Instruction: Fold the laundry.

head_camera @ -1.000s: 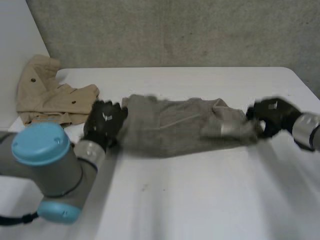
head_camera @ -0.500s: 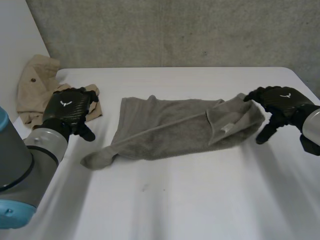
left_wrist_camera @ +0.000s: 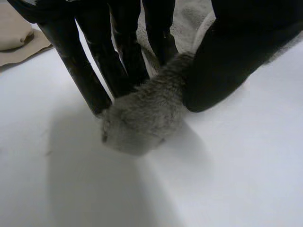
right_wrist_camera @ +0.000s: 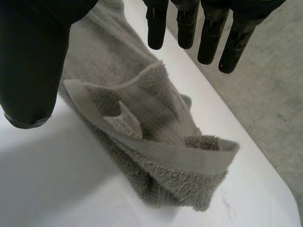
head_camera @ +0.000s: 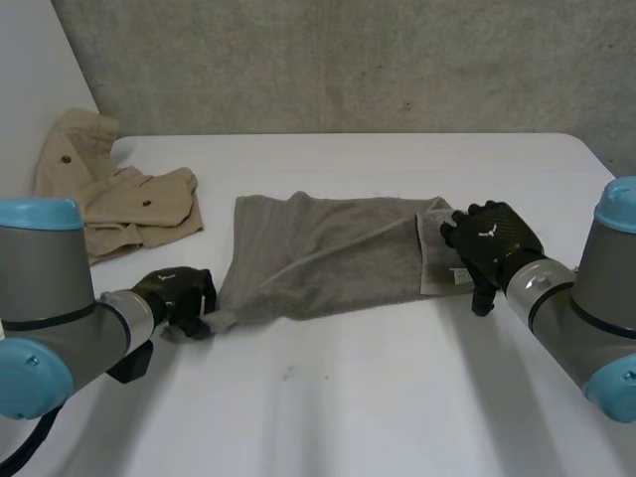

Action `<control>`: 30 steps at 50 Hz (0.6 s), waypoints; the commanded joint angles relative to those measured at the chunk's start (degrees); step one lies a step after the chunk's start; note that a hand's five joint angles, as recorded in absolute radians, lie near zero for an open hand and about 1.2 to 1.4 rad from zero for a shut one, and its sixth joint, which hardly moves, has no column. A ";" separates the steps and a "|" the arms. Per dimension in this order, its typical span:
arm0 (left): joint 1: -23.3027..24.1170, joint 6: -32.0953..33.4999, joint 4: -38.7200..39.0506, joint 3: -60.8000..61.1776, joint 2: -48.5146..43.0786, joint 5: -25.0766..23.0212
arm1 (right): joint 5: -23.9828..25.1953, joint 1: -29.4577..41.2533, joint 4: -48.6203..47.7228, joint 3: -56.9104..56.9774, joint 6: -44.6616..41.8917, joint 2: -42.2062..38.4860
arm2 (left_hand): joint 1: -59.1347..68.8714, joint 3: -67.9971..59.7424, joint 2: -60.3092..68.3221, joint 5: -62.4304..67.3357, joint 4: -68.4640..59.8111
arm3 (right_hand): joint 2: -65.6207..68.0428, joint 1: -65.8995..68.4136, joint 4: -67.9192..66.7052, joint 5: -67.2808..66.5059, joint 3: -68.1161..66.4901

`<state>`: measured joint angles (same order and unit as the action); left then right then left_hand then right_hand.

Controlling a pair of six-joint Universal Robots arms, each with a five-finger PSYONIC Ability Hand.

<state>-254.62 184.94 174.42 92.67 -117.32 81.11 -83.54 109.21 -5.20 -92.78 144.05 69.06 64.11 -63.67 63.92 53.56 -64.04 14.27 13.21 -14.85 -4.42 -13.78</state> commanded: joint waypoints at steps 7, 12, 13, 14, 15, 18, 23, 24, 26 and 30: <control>0.26 -0.02 0.57 -1.00 3.15 0.54 | 1.10 -0.41 -11.93 2.16 -0.44 -11.56 | 15.89 -16.33 16.08 16.44 -15.96 | 15.14 16.20 -14.56 -14.99 -15.63; 0.17 -0.02 0.57 -0.83 4.73 0.54 | 0.93 -0.41 -17.65 6.20 -5.53 -17.01 | 15.89 -16.33 16.08 16.44 -15.96 | 35.93 36.99 -35.36 -35.78 -36.43; 0.17 -0.02 0.57 -0.83 4.91 0.54 | 0.93 -0.41 -18.00 6.73 -6.41 -17.55 | 15.89 -16.33 16.08 16.44 -15.96 | 40.84 41.90 -40.26 -40.69 -41.34; 0.17 -0.02 0.57 -0.83 5.08 0.54 | 1.01 -0.41 -18.44 7.43 -7.37 -18.16 | 15.89 -16.33 16.08 16.44 -15.96 | 46.39 47.45 -45.81 -46.24 -46.88; 0.17 -0.02 0.57 -0.83 5.17 0.54 | 0.93 -0.49 -19.05 9.35 -9.12 -19.38 | 15.89 -16.33 16.08 16.44 -15.96 | 56.43 57.50 -55.86 -56.28 -56.93; 0.09 -0.02 0.57 -0.83 5.87 0.62 | 0.14 -0.76 -18.45 12.96 -10.63 -21.76 | 15.89 -16.33 16.08 16.44 -15.96 | 65.73 66.79 -65.15 -65.58 -66.22; -0.62 0.07 0.75 -1.17 7.63 0.62 | 0.66 -4.00 -11.07 15.70 -6.96 -20.46 | 15.89 -16.33 16.08 16.44 -15.96 | 65.73 66.79 -65.15 -65.58 -66.22; -0.79 0.07 0.75 -1.35 8.15 0.62 | 0.84 -4.71 -9.93 15.79 -5.29 -19.49 | 15.89 -16.33 16.08 16.44 -15.96 | 65.73 66.79 -65.15 -65.58 -66.22; -1.14 0.16 1.01 -1.70 9.03 0.62 | 1.80 -6.72 -7.30 16.05 1.97 -15.21 | 15.89 -16.33 16.08 16.44 -15.96 | 65.73 66.79 -65.15 -65.58 -66.22; -1.76 0.42 3.11 -2.49 11.84 0.71 | 6.53 -11.20 -3.43 17.28 16.21 -6.33 | 15.89 -16.33 16.08 16.44 -15.96 | 65.73 66.79 -65.15 -65.58 -66.22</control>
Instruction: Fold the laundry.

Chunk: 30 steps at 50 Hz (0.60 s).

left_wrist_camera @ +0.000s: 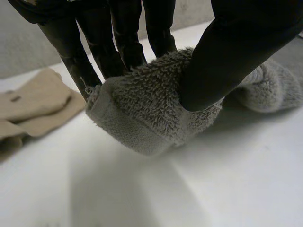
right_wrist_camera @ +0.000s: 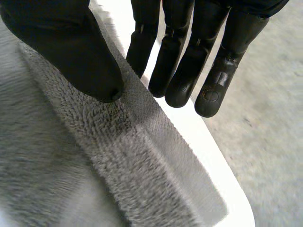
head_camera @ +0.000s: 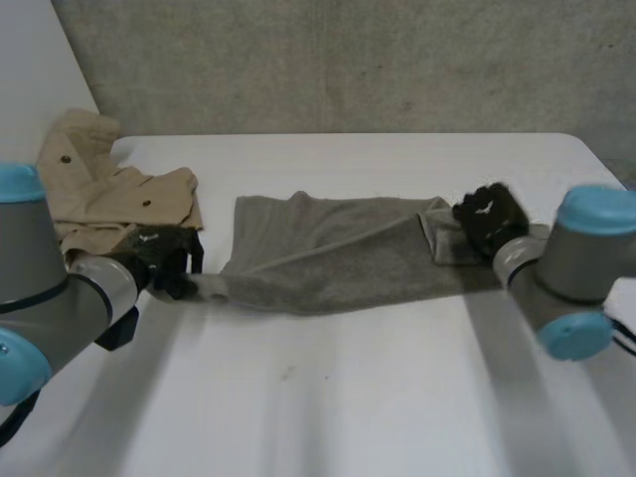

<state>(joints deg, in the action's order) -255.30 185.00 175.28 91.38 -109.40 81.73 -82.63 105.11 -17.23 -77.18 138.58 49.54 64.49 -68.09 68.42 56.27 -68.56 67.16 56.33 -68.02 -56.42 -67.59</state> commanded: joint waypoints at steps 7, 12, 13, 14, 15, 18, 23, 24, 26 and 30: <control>-1.61 9.05 5.94 0.37 12.10 0.10 | 18.35 -16.06 26.75 5.71 26.23 21.11 | 15.51 -11.91 11.58 13.73 -11.44 | 12.84 23.67 -11.98 -13.58 -12.41; -1.43 16.94 6.21 5.19 17.46 0.01 | 23.83 -22.05 42.61 6.60 13.77 22.96 | 15.51 -11.91 11.58 13.73 -11.44 | 12.84 23.67 -11.98 -13.58 -12.41; -1.43 18.10 6.12 5.99 17.99 -0.08 | 23.83 -22.75 44.80 6.16 10.43 23.14 | 15.51 -11.91 11.58 13.73 -11.44 | 12.84 23.67 -11.98 -13.58 -12.41; -1.26 20.37 6.12 8.18 18.87 -0.16 | 23.31 -23.89 48.83 5.20 4.05 23.23 | 15.51 -11.91 11.58 13.73 -11.44 | 12.84 23.67 -11.98 -13.58 -12.41; -1.26 21.27 6.12 9.16 19.22 -0.17 | 22.87 -24.77 50.70 4.24 -0.28 23.23 | 15.51 -11.91 11.58 13.73 -11.44 | 12.84 23.67 -11.98 -13.58 -12.41; -1.08 24.78 6.30 12.94 19.67 -0.34 | 20.59 -25.40 54.40 1.51 -6.82 23.32 | 15.51 -11.91 11.58 13.73 -11.44 | 12.84 23.67 -11.98 -13.58 -12.41; -0.47 27.34 7.61 17.07 18.09 -0.34 | 18.64 -25.22 53.18 -3.24 -7.97 22.62 | 15.51 -11.91 11.58 13.73 -11.44 | -10.56 0.27 11.42 9.82 10.99; -0.38 27.34 8.14 17.34 17.65 -0.25 | 18.91 -25.14 52.22 -3.85 -7.89 22.44 | 15.51 -11.91 11.58 13.73 -11.44 | -15.64 -4.82 16.50 14.91 16.07; -0.20 27.43 8.93 17.69 16.34 -0.08 | 19.17 -25.13 48.20 -6.22 -7.27 22.18 | 15.51 -11.91 11.58 13.73 -11.44 | -32.73 -21.91 33.59 31.99 33.16; 0.76 27.25 10.43 17.78 13.17 0.01 | 18.82 -25.31 41.59 -10.18 -4.38 22.35 | 15.51 -11.91 11.58 13.73 -11.44 | -40.58 -29.76 41.44 39.85 41.01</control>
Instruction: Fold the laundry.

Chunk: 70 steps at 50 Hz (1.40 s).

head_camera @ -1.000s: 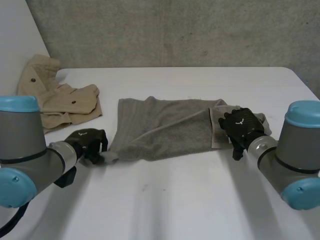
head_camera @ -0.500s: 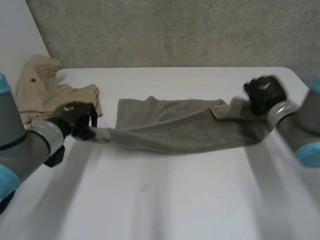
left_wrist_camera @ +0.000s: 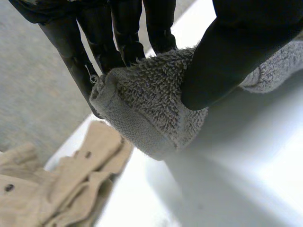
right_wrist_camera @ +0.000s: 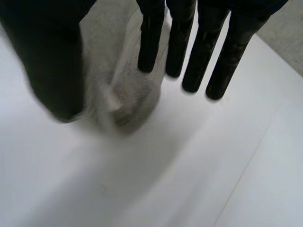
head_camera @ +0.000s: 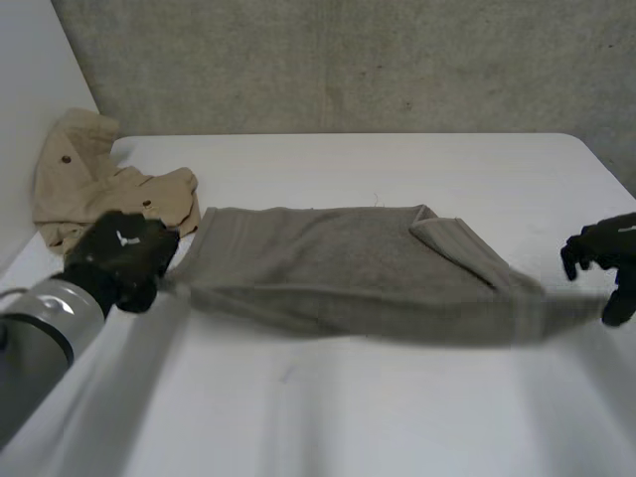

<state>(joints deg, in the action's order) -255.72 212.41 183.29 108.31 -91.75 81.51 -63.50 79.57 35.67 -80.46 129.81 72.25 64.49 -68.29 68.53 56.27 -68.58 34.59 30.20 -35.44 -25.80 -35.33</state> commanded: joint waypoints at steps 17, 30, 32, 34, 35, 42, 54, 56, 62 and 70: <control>2.06 -0.24 3.39 -0.82 -5.20 0.23 | 1.71 4.27 -17.38 -24.02 9.05 12.38 | 15.51 -11.71 11.47 13.73 -11.42 | -10.55 -6.16 11.40 11.76 11.29; 1.54 -0.24 3.30 -3.37 -8.71 0.23 | -1.71 6.48 -27.06 -31.51 7.21 7.56 | 15.51 -11.71 11.47 13.73 -11.42 | -10.04 -5.65 10.89 11.25 10.78; 1.36 -0.24 3.30 -3.46 -8.97 0.23 | -3.37 6.39 -27.32 -31.16 6.94 5.19 | 15.51 -11.71 11.47 13.73 -11.42 | -9.71 -5.32 10.55 10.92 10.44; 1.19 -0.24 3.30 -3.81 -9.59 0.23 | -4.26 6.30 -27.32 -31.16 6.77 4.21 | 15.51 -11.71 11.47 13.73 -11.42 | -9.71 -5.32 10.55 10.92 10.44; 1.19 -0.24 3.30 -3.98 -9.77 0.23 | -4.44 6.39 -27.32 -31.25 6.77 4.12 | 15.51 -11.71 11.47 13.73 -11.42 | -9.54 -5.15 10.38 10.75 10.27; 1.27 -0.07 3.21 -5.30 -11.79 0.23 | -4.26 6.48 -27.15 -31.78 7.91 7.80 | 15.51 -11.71 11.47 13.73 -11.42 | -9.71 -5.32 10.55 10.92 10.44; 1.80 0.46 3.21 -8.47 -14.07 0.40 | 1.27 6.56 -17.67 -30.81 9.84 15.28 | 15.51 -11.71 11.47 13.73 -11.42 | -10.04 -5.65 10.89 11.25 10.78; 1.80 0.46 3.13 -9.52 -15.03 0.49 | 2.58 6.65 -15.73 -30.72 9.84 15.63 | 15.51 -11.71 11.47 13.73 -11.42 | -10.21 -5.82 11.05 11.42 10.94; 1.63 0.37 3.12 -11.37 -16.27 0.76 | 3.91 6.65 -15.10 -32.56 9.93 15.72 | 15.51 -11.71 11.47 13.73 -11.42 | -10.55 -6.16 11.39 11.76 11.28; 1.10 -0.07 3.04 -11.98 -16.27 1.37 | 2.42 6.48 -23.53 -36.00 8.88 10.11 | 15.51 -11.71 11.47 13.73 -11.42 | -9.21 -4.82 10.05 10.42 9.94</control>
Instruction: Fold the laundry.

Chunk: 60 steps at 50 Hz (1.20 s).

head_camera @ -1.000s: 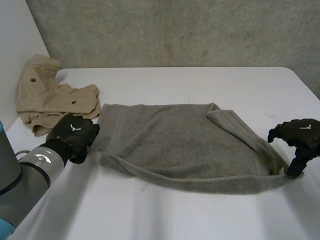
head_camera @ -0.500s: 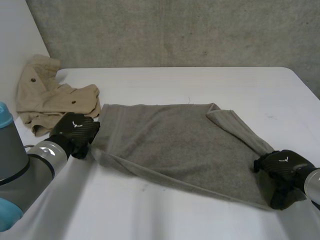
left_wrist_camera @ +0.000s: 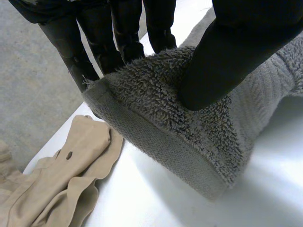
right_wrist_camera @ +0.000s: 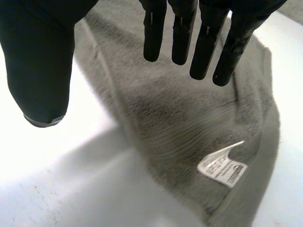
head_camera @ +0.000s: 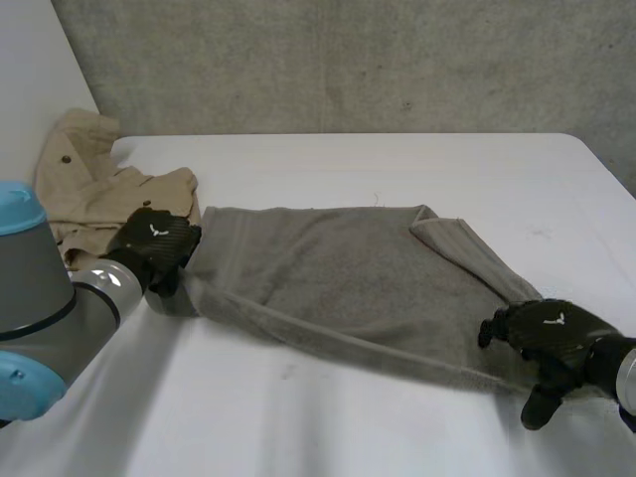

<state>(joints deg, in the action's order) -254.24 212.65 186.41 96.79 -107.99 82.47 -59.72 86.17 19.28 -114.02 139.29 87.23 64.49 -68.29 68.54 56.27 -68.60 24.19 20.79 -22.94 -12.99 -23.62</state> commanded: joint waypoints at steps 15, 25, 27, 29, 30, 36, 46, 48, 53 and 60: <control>-0.02 -0.48 -1.22 2.00 2.69 0.85 | -7.16 -0.56 -17.87 0.90 -2.62 -9.37 | 15.51 -11.71 11.46 13.73 -11.40 | 55.81 59.21 -57.06 -57.01 -56.38; -0.02 -0.30 -5.61 2.88 20.86 0.85 | -6.38 -0.56 -1.56 18.96 -4.21 12.69 | 15.51 -11.71 11.46 13.73 -11.40 | 55.81 59.21 -57.06 -57.01 -56.38; -0.02 -0.22 -5.62 2.27 24.22 0.85 | -5.24 -0.74 2.24 23.03 -4.21 12.79 | 15.51 -11.71 11.46 13.73 -11.40 | 55.81 59.21 -57.06 -57.01 -56.38; -0.11 -0.30 -5.70 0.78 28.95 0.76 | -3.48 -0.74 7.42 28.66 -4.29 12.70 | 15.51 -11.71 11.46 13.73 -11.40 | 55.81 59.21 -57.06 -57.01 -56.38; -0.20 -0.30 -5.70 0.25 30.29 0.67 | -3.04 -0.74 8.92 30.33 -4.29 12.53 | 15.51 -11.71 11.46 13.73 -11.40 | 55.81 59.21 -57.06 -57.01 -56.38; -0.11 -0.04 -5.79 -0.90 33.46 0.32 | -2.86 -0.39 14.38 38.94 -4.29 8.33 | 15.51 -11.71 11.46 13.73 -11.40 | 55.81 59.21 -57.06 -57.01 -56.38; -0.11 0.57 -4.13 -1.86 16.08 0.23 | -10.66 8.13 14.56 43.70 -6.57 -8.73 | 15.51 -11.71 11.46 13.73 -11.40 | 55.81 59.21 -57.06 -57.01 -56.38; -0.11 0.84 -2.90 -3.70 11.86 0.32 | -15.05 10.76 14.12 45.54 -8.94 -14.16 | 15.51 -11.71 11.46 13.73 -11.40 | 55.81 59.21 -57.06 -57.01 -56.38; -0.20 3.91 1.76 -12.75 -2.29 0.85 | -20.78 14.55 10.00 53.01 -9.30 -24.29 | 15.51 -11.71 11.46 13.73 -11.40 | 55.81 59.21 -57.06 -57.01 -56.38; 0.59 11.20 10.44 -28.99 -11.52 0.67 | -21.75 16.14 -4.58 68.91 -0.79 -33.35 | 15.51 -11.71 11.46 13.73 -11.40 | 55.81 59.21 -57.06 -57.01 -56.38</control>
<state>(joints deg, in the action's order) -254.09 218.31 189.57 80.81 -112.56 83.23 -80.72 101.32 26.21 -57.88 131.51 60.38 64.49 -68.40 68.62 56.27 -68.83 67.09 56.32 -68.02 -56.84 -67.55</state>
